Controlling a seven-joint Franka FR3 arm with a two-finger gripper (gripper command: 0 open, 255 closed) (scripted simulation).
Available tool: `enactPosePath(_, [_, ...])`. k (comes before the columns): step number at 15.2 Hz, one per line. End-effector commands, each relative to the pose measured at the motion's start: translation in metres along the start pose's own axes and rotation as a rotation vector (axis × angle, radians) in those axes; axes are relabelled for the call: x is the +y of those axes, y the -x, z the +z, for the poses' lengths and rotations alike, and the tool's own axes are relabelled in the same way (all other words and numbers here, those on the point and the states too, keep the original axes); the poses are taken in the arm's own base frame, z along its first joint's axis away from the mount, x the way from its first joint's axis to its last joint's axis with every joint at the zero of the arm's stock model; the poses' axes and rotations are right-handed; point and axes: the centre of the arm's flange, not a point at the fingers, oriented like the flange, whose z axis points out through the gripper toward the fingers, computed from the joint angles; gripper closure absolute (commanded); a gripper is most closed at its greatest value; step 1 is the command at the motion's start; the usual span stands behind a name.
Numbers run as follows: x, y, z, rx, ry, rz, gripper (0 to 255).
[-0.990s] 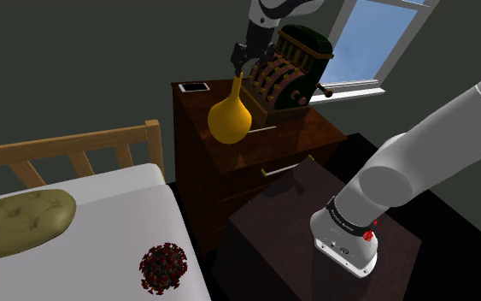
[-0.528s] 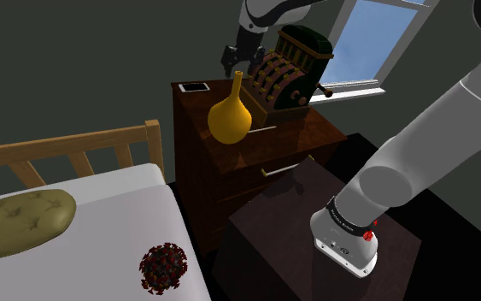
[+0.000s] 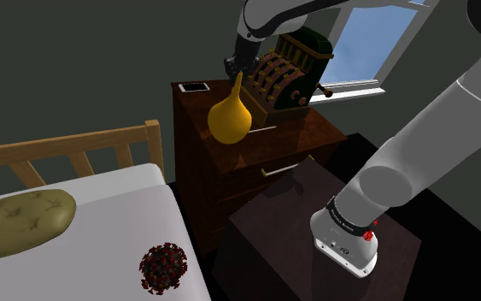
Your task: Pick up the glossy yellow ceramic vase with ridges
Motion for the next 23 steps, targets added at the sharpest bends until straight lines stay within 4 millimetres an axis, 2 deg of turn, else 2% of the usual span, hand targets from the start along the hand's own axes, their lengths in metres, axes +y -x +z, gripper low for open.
enactPosePath(1, [0.000,0.000,0.000,0.000,0.000,0.000,255])
enactPosePath(7, [-0.001,0.001,0.001,0.000,0.000,0.000,255])
enactPosePath(22, [-0.001,-0.010,-0.078,0.000,0.000,0.000,255])
enactPosePath(23, [-0.001,-0.010,-0.079,0.000,0.000,0.000,255])
